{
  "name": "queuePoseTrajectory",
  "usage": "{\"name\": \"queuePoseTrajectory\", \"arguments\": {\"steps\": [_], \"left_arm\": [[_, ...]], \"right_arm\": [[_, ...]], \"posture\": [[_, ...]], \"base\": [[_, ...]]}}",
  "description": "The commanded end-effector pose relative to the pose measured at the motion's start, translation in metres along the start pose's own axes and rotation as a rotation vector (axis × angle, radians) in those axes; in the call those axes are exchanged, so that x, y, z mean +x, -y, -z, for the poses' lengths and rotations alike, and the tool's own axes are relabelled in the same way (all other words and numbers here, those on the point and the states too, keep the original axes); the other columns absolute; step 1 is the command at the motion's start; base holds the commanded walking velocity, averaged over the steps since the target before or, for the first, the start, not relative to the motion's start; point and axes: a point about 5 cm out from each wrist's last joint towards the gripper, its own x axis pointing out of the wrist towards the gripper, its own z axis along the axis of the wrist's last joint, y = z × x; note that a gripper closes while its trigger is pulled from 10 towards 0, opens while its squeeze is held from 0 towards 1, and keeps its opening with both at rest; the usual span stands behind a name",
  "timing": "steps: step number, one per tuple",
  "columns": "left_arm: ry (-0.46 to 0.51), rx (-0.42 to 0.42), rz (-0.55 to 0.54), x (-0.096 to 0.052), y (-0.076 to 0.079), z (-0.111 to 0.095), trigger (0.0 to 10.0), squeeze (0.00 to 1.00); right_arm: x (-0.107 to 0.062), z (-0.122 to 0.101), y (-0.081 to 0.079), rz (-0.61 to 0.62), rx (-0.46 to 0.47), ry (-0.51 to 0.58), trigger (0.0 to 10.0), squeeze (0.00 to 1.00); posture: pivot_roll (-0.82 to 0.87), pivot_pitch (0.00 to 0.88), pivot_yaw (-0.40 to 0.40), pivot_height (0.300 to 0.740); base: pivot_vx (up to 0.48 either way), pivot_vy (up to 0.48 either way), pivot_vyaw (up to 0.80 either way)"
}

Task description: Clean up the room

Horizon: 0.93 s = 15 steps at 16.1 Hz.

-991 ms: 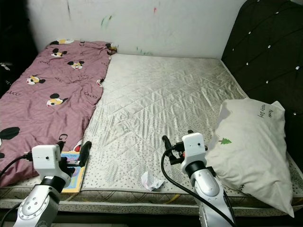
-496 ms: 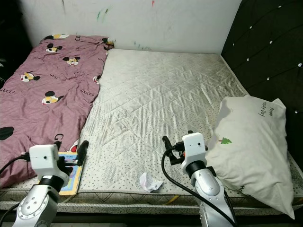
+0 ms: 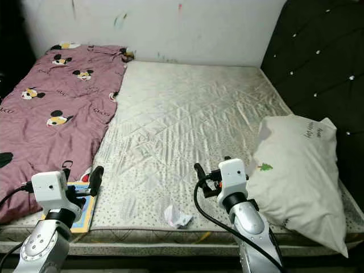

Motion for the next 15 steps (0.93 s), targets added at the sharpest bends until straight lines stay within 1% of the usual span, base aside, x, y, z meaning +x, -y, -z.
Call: {"name": "queuePoseTrajectory", "arguments": {"steps": [1,7,12,15], "left_arm": [[-0.004,0.006,0.002,0.0006,0.0002,-0.0005,10.0,0.0],[-0.005,0.009,-0.001,0.0023,0.0002,-0.0007,10.0,0.0],[-0.004,0.018,0.001,0.0023,0.0002,-0.0007,10.0,0.0],[-0.003,0.023,0.01,0.0017,0.0007,-0.0008,10.0,0.0]], "right_arm": [[0.0004,-0.0037,0.0013,0.002,0.002,0.012,10.0,0.0],[0.0018,-0.0042,0.0014,-0.005,0.001,0.014,10.0,0.0],[0.0025,-0.0042,0.0008,-0.016,0.001,0.015,10.0,0.0],[0.0031,-0.0041,-0.0016,-0.035,-0.019,0.017,10.0,0.0]], "posture": [[-0.02,0.022,-0.058,0.648],[-0.02,0.019,-0.058,0.583],[-0.02,0.017,-0.056,0.583],[-0.02,0.012,-0.051,0.583]], "base": [[0.0,0.0,0.0],[0.0,0.0,0.0],[0.0,0.0,0.0],[0.0,0.0,0.0]]}}
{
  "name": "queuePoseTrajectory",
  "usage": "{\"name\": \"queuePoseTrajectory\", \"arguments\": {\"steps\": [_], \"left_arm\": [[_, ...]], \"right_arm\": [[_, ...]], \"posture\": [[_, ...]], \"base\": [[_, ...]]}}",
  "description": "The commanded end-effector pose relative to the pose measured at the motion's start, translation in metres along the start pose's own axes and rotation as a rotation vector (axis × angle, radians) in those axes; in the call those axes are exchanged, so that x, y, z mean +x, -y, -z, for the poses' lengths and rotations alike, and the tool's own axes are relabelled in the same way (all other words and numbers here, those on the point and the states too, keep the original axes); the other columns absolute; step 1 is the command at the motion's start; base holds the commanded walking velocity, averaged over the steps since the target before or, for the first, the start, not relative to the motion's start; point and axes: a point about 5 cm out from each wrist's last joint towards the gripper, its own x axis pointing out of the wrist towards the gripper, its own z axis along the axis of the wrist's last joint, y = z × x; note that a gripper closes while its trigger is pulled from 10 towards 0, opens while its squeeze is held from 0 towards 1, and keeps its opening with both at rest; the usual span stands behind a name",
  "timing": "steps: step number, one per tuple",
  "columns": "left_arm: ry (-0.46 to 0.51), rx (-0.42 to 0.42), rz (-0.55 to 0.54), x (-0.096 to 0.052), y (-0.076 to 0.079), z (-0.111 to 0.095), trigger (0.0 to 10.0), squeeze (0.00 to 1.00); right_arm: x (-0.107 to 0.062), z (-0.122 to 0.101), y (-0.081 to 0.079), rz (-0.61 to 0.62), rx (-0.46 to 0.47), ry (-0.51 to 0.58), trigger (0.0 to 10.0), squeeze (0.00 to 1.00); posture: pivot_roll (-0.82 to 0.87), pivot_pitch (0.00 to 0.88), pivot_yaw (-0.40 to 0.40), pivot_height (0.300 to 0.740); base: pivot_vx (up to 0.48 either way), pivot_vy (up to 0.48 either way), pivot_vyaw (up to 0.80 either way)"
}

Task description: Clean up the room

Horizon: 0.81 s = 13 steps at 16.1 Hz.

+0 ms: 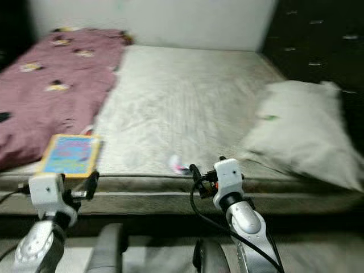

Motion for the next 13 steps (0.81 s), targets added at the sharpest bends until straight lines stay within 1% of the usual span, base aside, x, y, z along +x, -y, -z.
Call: {"name": "queuePoseTrajectory", "arguments": {"steps": [1,2,3,8,11,12,13], "left_arm": [[0.025,0.003,0.025,-0.001,0.0056,-0.004,10.0,0.0],[0.029,0.006,0.034,-0.0013,0.0064,-0.0044,10.0,0.0],[0.032,0.005,0.047,-0.0014,0.0073,-0.0046,10.0,0.0],[0.035,0.007,0.062,-0.0017,0.0095,-0.0052,10.0,0.0],[0.035,0.003,0.062,-0.0009,0.0095,-0.0056,10.0,0.0],[0.034,0.003,0.06,-0.0006,0.0094,-0.0054,10.0,0.0],[0.027,0.005,0.054,0.0,0.0086,-0.0048,10.0,0.0]], "right_arm": [[0.0003,-0.0032,0.0028,0.003,-0.01,0.011,10.0,0.0],[0.0003,-0.0032,0.0026,0.003,-0.01,0.011,10.0,0.0],[0.0006,-0.0032,0.0025,0.001,-0.013,0.011,10.0,0.0],[0.0014,-0.0038,0.003,-0.004,-0.022,0.014,10.0,0.0],[0.0023,-0.0044,0.003,-0.006,-0.019,0.017,10.0,0.0],[0.0025,-0.0041,0.0034,-0.002,-0.014,0.016,10.0,0.0],[0.0028,-0.0043,0.0037,-0.001,-0.006,0.019,10.0,0.0]], "posture": [[-0.02,0.012,-0.051,0.583],[-0.02,0.012,-0.052,0.583],[-0.02,0.012,-0.052,0.583],[-0.02,0.017,-0.053,0.583],[-0.02,0.022,-0.055,0.583],[-0.02,0.022,-0.055,0.583],[-0.02,0.024,-0.055,0.583]], "base": [[0.0,0.0,0.0],[0.0,0.0,0.0],[0.296,0.0,0.0],[0.392,0.0,0.0],[0.4,0.0,0.46],[0.296,0.0,0.0],[0.0,0.0,0.0]]}}
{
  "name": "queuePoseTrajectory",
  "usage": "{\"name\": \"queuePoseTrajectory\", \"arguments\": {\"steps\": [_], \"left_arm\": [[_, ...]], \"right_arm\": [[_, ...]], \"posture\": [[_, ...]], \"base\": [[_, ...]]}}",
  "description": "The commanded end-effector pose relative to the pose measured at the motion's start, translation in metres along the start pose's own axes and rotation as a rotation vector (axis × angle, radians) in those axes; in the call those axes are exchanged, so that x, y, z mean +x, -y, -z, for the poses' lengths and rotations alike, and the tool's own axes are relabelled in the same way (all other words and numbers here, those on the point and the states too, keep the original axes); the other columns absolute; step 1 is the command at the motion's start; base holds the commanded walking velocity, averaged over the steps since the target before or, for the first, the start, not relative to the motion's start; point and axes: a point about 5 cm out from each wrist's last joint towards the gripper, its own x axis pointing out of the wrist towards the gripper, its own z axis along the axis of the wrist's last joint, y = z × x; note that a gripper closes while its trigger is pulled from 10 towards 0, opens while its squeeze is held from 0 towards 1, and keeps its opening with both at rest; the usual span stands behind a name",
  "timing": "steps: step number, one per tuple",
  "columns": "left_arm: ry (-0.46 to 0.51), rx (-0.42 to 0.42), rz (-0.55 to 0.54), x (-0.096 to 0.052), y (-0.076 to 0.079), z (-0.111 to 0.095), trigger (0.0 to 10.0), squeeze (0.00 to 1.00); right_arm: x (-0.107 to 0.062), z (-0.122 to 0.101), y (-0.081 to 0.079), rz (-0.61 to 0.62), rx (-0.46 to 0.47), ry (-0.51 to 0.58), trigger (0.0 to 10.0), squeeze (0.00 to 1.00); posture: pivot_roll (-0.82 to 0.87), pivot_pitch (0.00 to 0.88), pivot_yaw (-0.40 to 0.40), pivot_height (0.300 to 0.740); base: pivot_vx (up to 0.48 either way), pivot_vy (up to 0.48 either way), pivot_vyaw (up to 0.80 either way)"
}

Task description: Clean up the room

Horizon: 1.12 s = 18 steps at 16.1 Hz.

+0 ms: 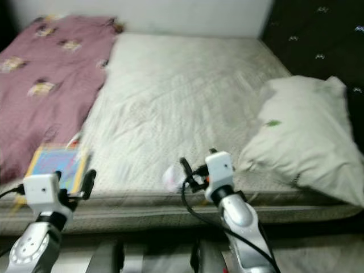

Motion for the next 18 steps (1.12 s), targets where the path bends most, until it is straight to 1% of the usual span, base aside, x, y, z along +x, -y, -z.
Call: {"name": "queuePoseTrajectory", "arguments": {"steps": [1,5,9,11,12,13,15,16,17,18], "left_arm": [[-0.016,-0.015,0.032,0.001,0.011,0.003,10.0,0.0],[-0.021,-0.008,0.024,0.002,0.01,0.003,10.0,0.0],[-0.02,0.0,-0.002,0.002,0.008,0.003,10.0,0.0],[-0.039,0.005,-0.092,0.001,-0.004,0.004,10.0,0.0],[-0.043,-0.005,-0.106,-0.001,-0.007,0.004,10.0,0.0],[-0.049,-0.008,-0.123,-0.005,-0.01,0.005,10.0,0.0],[-0.047,0.005,-0.13,-0.008,-0.012,0.004,10.0,0.0],[-0.046,0.016,-0.142,-0.01,-0.015,0.004,10.0,0.0],[-0.052,0.019,-0.153,-0.014,-0.017,0.004,10.0,0.0],[-0.053,0.018,-0.154,-0.015,-0.017,0.004,10.0,0.0]], "right_arm": [[-0.007,0.01,0.013,0.045,0.005,-0.045,10.0,0.0],[-0.006,0.01,0.012,0.037,0.013,-0.041,10.0,0.0],[-0.006,0.01,0.012,0.029,0.013,-0.043,10.0,0.0],[-0.003,0.011,0.012,-0.046,-0.023,-0.061,10.0,0.0],[-0.001,0.012,0.017,-0.033,-0.013,-0.069,10.0,0.0],[0.003,0.011,0.026,-0.002,0.001,-0.073,10.0,0.0],[0.006,0.01,0.028,0.003,0.0,-0.072,10.0,0.0],[0.01,0.009,0.029,0.0,-0.011,-0.068,10.0,0.0],[0.013,0.007,0.024,-0.028,-0.025,-0.063,10.0,0.0],[0.013,0.006,0.024,-0.033,-0.025,-0.062,10.0,0.0]], "posture": [[-0.02,0.025,-0.055,0.583],[-0.02,0.027,-0.052,0.583],[-0.02,0.027,-0.054,0.538],[-0.01,0.029,-0.055,0.533],[0.0,0.031,-0.056,0.533],[0.01,0.039,-0.059,0.533],[0.02,0.044,-0.062,0.533],[0.02,0.051,-0.065,0.533],[0.03,0.07,-0.069,0.533],[0.03,0.07,-0.069,0.533]], "base": [[0.0,0.0,0.0],[0.0,0.0,0.0],[0.0,0.0,0.0],[0.0,0.0,0.0],[0.0,0.0,0.0],[0.0,0.0,0.0],[0.0,0.0,0.0],[0.0,0.0,0.0],[0.0,0.0,0.43],[0.0,0.0,0.43]]}}
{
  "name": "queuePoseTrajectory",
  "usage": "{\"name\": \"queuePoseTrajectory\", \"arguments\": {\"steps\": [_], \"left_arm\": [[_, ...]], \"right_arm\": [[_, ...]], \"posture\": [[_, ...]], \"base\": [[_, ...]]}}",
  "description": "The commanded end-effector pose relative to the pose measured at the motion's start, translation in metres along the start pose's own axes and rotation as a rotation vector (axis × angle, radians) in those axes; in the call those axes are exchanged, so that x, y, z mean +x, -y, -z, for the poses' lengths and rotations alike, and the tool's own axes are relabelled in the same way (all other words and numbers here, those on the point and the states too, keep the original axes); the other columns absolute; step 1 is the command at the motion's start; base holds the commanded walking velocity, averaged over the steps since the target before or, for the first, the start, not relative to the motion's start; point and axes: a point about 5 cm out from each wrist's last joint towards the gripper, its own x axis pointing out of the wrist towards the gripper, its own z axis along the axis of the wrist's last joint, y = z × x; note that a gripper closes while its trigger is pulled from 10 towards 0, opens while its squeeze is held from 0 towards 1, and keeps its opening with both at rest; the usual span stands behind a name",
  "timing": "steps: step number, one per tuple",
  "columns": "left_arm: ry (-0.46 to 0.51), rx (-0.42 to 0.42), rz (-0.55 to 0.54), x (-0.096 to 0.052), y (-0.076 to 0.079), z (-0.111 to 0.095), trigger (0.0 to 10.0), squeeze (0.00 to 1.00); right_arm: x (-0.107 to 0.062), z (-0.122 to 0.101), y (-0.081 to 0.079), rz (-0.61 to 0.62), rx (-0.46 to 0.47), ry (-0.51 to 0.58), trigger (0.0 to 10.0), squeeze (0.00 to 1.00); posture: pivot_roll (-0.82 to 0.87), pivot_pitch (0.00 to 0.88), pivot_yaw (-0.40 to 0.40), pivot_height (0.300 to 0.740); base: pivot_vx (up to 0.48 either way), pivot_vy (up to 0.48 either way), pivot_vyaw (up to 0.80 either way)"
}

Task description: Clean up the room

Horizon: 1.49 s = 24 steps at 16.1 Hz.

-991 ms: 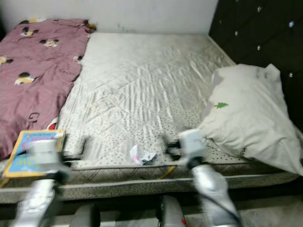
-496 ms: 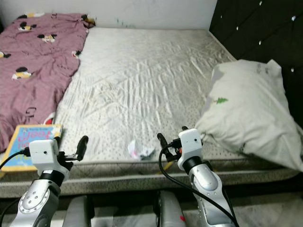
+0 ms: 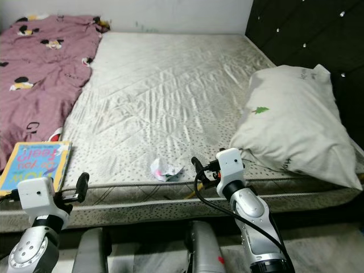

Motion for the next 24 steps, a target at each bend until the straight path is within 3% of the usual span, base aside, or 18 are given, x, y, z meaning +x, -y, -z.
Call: {"name": "queuePoseTrajectory", "arguments": {"steps": [1,6,10,19,21,24], "left_arm": [[-0.013,0.021,-0.01,-0.003,-0.002,0.0,10.0,0.0],[-0.026,0.031,0.005,-0.005,-0.002,-0.001,10.0,0.0],[-0.015,0.042,0.036,0.002,0.004,-0.005,10.0,0.0],[-0.017,0.049,0.025,0.002,0.002,-0.004,10.0,0.0],[-0.013,0.038,0.015,0.007,-0.001,-0.004,10.0,0.0],[0.0,0.05,0.035,0.004,0.0,-0.008,10.0,0.0]], "right_arm": [[0.002,0.0,-0.004,-0.042,-0.017,-0.002,10.0,0.0],[0.002,0.001,-0.004,-0.045,-0.029,0.004,10.0,0.0],[0.002,0.0,0.0,-0.01,-0.004,0.011,10.0,0.0],[0.012,0.003,-0.006,-0.066,-0.049,-0.026,10.0,0.0],[0.018,0.011,-0.005,-0.084,-0.133,-0.091,10.0,0.0],[0.03,0.013,-0.002,-0.078,-0.172,-0.128,10.0,0.0]], "posture": [[0.03,0.09,-0.066,0.533],[0.02,0.118,-0.045,0.533],[0.02,0.112,-0.042,0.533],[0.04,0.12,-0.057,0.508],[0.03,0.127,-0.057,0.508],[0.06,0.146,-0.064,0.508]], "base": [[0.0,0.0,0.74],[0.0,0.0,0.79],[0.0,0.0,0.0],[0.0,0.0,0.0],[0.0,0.0,0.0],[0.0,0.0,0.0]]}}
